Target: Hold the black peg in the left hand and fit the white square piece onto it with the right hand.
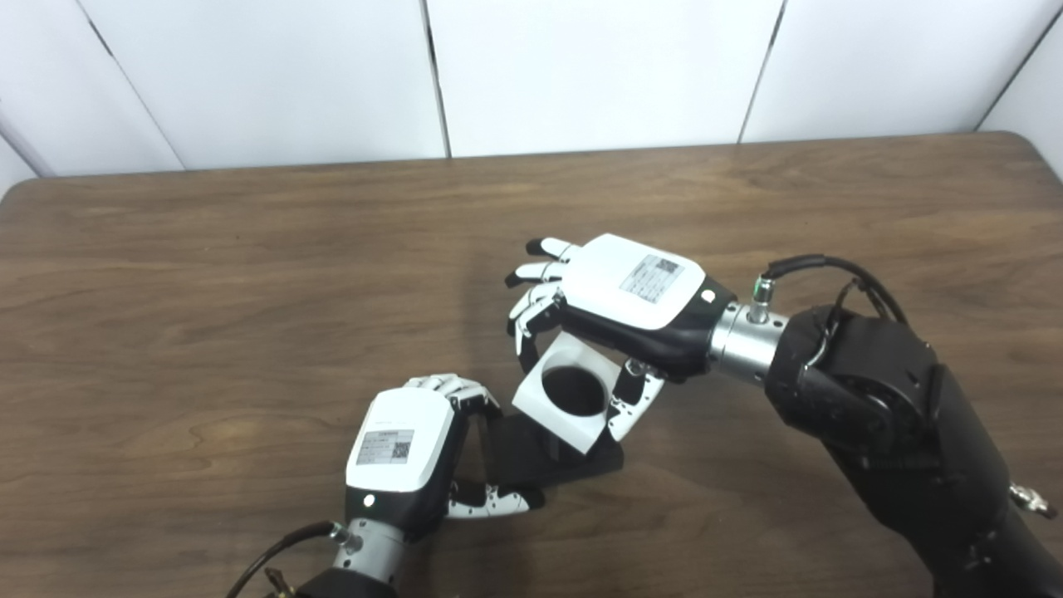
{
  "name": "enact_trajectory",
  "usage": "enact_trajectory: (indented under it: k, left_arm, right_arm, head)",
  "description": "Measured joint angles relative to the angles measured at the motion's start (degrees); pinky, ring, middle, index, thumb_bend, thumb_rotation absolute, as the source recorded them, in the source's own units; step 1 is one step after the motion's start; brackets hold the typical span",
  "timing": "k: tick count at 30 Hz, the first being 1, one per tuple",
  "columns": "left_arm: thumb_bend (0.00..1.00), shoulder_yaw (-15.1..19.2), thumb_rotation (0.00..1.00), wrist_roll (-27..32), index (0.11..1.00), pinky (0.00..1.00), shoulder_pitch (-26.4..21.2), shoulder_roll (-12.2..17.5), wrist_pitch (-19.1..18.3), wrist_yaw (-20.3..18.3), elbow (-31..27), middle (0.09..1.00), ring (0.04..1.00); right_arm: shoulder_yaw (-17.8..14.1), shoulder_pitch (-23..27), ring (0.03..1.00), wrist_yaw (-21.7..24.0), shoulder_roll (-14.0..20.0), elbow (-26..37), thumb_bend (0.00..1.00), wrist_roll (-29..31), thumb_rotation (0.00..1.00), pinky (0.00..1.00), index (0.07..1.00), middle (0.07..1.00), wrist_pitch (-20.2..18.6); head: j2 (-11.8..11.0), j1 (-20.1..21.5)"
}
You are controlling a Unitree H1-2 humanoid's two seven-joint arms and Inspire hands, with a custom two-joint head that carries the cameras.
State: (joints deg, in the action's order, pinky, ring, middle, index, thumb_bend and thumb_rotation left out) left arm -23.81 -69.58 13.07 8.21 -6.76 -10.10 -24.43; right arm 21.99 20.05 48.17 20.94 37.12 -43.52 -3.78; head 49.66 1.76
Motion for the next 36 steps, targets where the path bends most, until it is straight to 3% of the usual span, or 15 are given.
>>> enact_trajectory:
  k: [10,14,15,16,19,22,26,28,35,36]
  left_arm:
    - [0.52,0.0,0.05,-0.1,0.485,0.79,0.0,-0.1,0.0,0.0,0.0,0.718,0.788]
    - [0.52,0.0,0.05,-0.1,0.486,0.79,0.0,-0.1,0.0,0.0,0.0,0.719,0.789]
    - [0.52,-0.1,0.05,-0.1,0.486,0.79,0.0,-0.2,0.0,0.0,0.0,0.72,0.79]
    - [0.52,-0.2,0.05,-0.1,0.486,0.79,0.0,-0.3,0.0,-0.1,0.0,0.72,0.789]
    - [0.52,-0.5,0.05,-0.1,0.486,0.79,0.0,-0.3,0.1,-0.2,0.0,0.721,0.793]
    - [0.52,-0.5,0.05,-0.1,0.486,0.79,0.0,-0.3,0.0,-0.3,0.0,0.72,0.794]
    - [0.52,-0.5,0.05,-0.1,0.486,0.79,0.0,-0.3,0.0,-0.5,-0.1,0.721,0.795]
    - [0.52,-0.5,0.06,-0.1,0.486,0.8,0.0,-0.3,0.0,-0.7,-0.1,0.722,0.795]
    - [0.51,-0.4,0.09,-0.3,0.493,0.79,-0.1,-0.3,0.0,-1.1,-0.2,0.724,0.786]
    - [0.65,-0.3,0.29,-0.5,0.59,0.78,-0.1,-0.3,0.0,-1.0,-0.2,0.738,0.784]
  right_arm:
    - [1.2,0.0,0.897,0.3,-0.2,-0.8,0.52,-0.6,0.13,1.0,0.482,0.75,0.5]
    - [2.4,0.0,0.921,1.8,-0.2,-1.1,0.52,-2.3,0.14,1.0,0.489,0.798,0.9]
    - [3.0,0.0,0.929,2.8,-0.2,-1.1,0.74,-3.2,0.16,1.0,0.551,0.812,0.9]
    - [3.4,0.0,0.943,3.9,-0.2,-1.0,0.9,-3.8,0.22,1.0,0.615,0.834,0.9]
    - [4.2,0.8,0.989,8.8,-0.2,-0.7,0.99,-6.1,0.39,1.0,0.746,0.9,-0.2]
    - [4.5,1.7,0.999,13.2,-0.3,0.4,1.0,-6.6,0.47,1.0,0.798,0.935,-0.6]
    - [3.9,1.7,1.0,15.5,-0.7,0.5,1.0,-6.6,0.52,1.0,0.877,0.97,-1.4]
    - [2.8,1.7,1.0,15.4,-1.2,0.6,1.0,-6.7,0.56,1.0,0.975,0.994,-1.8]
    - [-1.1,-0.1,1.0,10.5,-3.9,0.9,1.0,-6.9,0.67,1.0,1.0,1.0,-2.2]
    - [-1.5,-0.3,1.0,9.8,-4.0,0.9,1.0,-6.9,0.68,1.0,1.0,1.0,-2.2]
  head:
    - [0.0,-0.2]
    - [0.1,-0.2]
    - [0.1,-0.2]
    - [0.1,-0.3]
    - [0.0,-0.3]
    - [0.0,-0.3]
    - [0.1,-0.3]
    - [0.1,-0.3]
    - [-0.2,-0.3]
    - [-0.3,-0.3]
